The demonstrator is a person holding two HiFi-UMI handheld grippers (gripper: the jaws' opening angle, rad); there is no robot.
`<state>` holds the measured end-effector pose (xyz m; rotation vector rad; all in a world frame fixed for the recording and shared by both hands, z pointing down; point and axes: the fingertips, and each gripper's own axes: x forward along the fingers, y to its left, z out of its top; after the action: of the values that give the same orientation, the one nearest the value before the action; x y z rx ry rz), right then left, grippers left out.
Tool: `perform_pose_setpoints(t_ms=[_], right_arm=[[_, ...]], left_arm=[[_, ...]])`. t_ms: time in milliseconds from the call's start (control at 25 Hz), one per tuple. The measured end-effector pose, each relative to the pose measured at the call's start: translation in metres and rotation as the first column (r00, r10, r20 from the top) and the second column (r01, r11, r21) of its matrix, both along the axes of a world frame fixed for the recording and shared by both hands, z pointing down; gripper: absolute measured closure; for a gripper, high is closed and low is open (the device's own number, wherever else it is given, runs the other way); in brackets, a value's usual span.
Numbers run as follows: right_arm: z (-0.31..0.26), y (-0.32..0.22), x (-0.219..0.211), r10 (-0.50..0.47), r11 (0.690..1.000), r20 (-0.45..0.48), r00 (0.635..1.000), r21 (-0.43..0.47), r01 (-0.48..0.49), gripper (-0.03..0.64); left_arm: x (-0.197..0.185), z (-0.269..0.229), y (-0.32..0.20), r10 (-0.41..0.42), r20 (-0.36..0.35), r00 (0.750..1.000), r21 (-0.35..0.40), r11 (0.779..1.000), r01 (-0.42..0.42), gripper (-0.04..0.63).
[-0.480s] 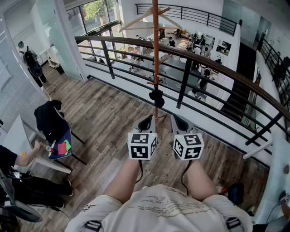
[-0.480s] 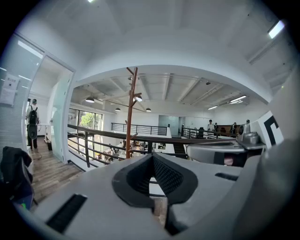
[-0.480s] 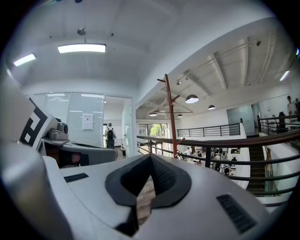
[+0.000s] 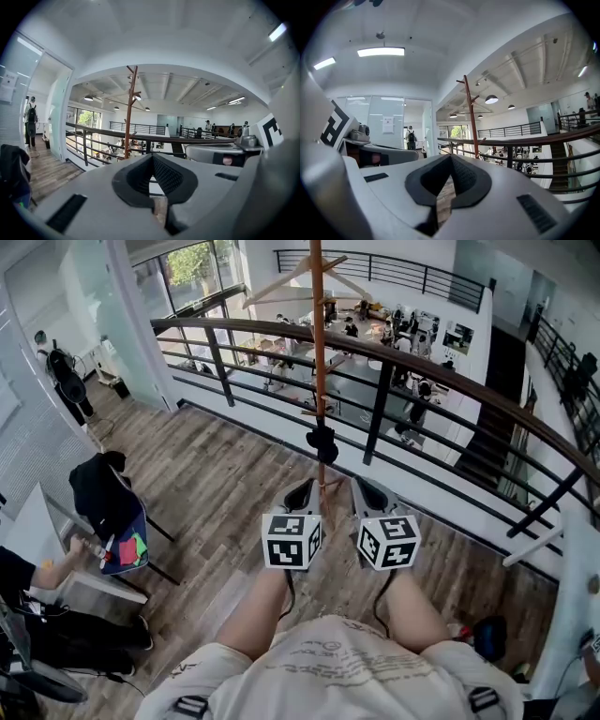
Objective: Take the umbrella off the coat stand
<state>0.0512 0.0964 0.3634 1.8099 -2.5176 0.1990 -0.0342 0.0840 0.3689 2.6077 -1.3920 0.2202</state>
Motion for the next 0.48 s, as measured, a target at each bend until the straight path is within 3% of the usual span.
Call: perform_pose_setpoints(t_ms=[480], right_arm=[[0.014,-0.011,-0.047,0.001,1.000,-0.020,1.000,0.009,-0.001,0.615]], left_arm=[[-0.045,0.009,-0.016,0.001,-0.038,0.999,0.028,1.000,0.000,0.591]])
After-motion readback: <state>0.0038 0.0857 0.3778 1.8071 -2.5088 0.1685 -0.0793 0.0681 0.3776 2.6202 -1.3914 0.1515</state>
